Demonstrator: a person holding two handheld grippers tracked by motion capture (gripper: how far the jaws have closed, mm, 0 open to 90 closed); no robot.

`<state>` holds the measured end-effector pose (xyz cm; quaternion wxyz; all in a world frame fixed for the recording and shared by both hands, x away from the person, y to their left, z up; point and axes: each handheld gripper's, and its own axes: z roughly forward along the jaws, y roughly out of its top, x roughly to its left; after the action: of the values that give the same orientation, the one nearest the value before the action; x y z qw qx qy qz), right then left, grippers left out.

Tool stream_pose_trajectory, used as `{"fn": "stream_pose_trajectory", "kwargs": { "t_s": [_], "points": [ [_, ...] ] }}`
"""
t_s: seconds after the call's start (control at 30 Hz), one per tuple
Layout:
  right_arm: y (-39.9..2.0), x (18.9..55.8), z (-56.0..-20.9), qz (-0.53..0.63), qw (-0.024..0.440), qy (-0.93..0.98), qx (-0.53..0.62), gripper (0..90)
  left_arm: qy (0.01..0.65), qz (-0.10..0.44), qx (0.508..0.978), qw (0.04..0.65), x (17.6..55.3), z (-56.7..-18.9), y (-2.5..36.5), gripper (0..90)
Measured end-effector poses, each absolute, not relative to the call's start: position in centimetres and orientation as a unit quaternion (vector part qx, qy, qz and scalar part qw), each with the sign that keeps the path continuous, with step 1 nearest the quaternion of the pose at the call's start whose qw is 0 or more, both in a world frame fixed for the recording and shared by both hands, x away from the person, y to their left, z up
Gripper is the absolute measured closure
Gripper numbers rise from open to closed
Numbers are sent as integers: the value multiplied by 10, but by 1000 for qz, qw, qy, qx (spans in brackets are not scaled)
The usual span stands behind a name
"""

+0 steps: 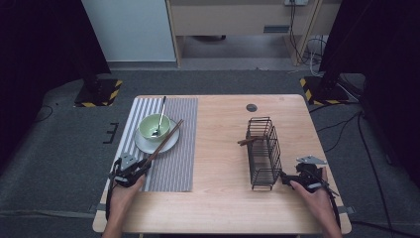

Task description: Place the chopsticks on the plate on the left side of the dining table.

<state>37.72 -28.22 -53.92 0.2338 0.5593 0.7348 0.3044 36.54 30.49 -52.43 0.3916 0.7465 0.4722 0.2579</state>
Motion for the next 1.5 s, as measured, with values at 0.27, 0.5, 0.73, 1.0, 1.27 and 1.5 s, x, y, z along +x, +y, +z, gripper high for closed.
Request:
{"fn": "stream_pose_trajectory", "kwargs": {
  "t_s": [0.27,0.5,0.73,1.0,1.27,1.5],
  "points": [
    [-282,377,-539,304,234,735,559,7,471,258,747,392,365,-524,307,734],
    [-282,377,-539,304,234,735,559,7,479,271,740,387,366,-525,308,658],
    [-282,377,-539,304,234,735,559,7,485,284,734,381,367,-525,309,550],
    [-282,377,-539,304,234,735,559,7,497,299,725,370,369,-526,313,523],
    [-282,377,-539,304,234,735,559,7,511,311,716,360,372,-527,318,516],
    [-282,377,-539,304,234,735,559,7,518,318,711,354,374,-528,321,505]
  ]
}}
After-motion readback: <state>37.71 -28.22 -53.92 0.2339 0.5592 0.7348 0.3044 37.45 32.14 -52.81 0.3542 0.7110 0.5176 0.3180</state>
